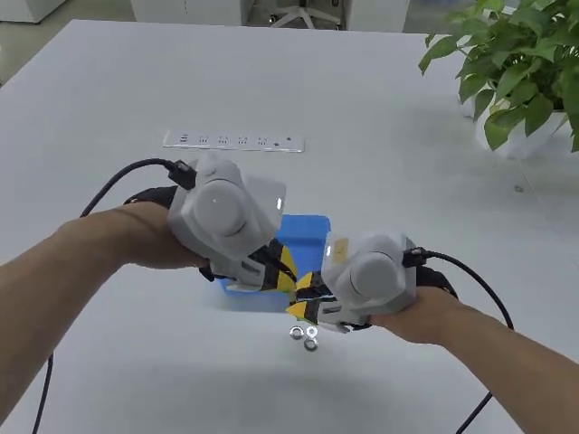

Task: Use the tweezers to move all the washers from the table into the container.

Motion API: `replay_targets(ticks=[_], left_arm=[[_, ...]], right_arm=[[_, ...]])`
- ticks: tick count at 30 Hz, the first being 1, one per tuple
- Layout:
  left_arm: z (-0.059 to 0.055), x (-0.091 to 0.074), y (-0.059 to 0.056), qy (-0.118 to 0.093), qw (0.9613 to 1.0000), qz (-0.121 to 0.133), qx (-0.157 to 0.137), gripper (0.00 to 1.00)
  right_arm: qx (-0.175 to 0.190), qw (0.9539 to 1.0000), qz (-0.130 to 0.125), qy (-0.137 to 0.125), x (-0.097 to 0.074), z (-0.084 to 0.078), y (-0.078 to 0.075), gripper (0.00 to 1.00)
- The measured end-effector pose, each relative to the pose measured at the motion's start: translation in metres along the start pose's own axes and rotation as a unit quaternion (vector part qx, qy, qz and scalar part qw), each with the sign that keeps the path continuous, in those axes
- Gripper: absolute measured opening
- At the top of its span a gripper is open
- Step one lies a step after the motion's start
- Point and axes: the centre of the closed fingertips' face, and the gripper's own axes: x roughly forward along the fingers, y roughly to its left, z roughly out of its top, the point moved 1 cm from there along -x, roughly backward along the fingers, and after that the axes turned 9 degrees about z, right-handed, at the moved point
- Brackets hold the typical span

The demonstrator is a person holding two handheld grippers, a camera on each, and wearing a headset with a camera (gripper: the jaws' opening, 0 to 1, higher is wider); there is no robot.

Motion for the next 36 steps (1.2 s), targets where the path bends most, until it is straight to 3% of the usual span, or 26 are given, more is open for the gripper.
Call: replay_targets(ticks=[21, 36], left_arm=[[-0.007, 0.015, -0.021, 0.003, 0.9998, -0.020, -0.007, 0.06], [-0.010, 0.022, -0.027, 0.001, 0.9997, -0.022, -0.013, 0.06]], right_arm=[[0.012, 0.9998, 0.016, 0.005, 0.011, -0.014, 0.016, 0.12], [0.020, 0.9996, 0.020, -0.004, 0.018, -0.016, 0.021, 0.12]])
